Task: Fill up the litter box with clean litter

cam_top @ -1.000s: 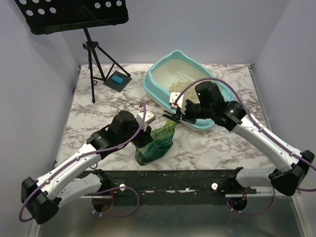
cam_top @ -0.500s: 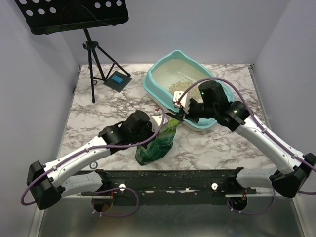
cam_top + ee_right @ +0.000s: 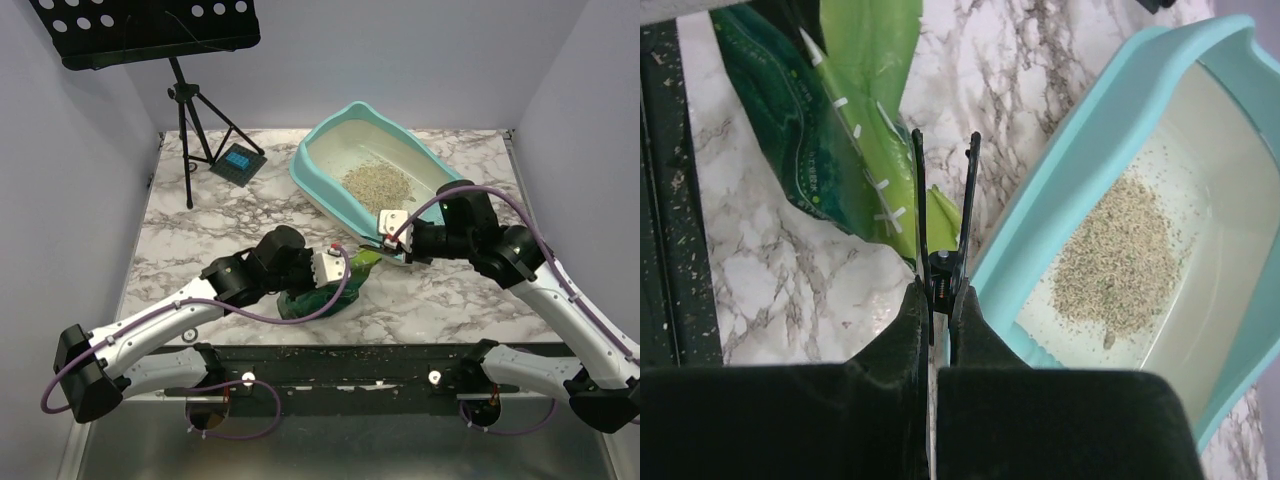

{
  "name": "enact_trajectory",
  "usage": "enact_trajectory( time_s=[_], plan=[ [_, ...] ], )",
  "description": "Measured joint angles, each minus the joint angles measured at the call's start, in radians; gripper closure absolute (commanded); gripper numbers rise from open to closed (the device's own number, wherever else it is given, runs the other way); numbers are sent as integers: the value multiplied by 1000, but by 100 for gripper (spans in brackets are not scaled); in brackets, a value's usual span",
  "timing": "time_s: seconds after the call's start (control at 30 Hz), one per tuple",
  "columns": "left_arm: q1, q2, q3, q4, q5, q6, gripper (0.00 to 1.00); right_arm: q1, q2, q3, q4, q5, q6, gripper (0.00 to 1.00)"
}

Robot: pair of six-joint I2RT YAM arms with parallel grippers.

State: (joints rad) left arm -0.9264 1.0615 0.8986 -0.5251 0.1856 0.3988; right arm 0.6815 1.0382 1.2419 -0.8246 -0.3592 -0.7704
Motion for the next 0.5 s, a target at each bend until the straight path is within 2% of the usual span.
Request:
enact_trajectory(
  time_s=[0.27,0.5],
  plan=[
    [63,-27,-54,75,149,70,100,4,93,3,-71,-85,-66,100],
    [75,-73,-132,165,184,92,100,35,178,63,-127,-100,-101,100]
  ],
)
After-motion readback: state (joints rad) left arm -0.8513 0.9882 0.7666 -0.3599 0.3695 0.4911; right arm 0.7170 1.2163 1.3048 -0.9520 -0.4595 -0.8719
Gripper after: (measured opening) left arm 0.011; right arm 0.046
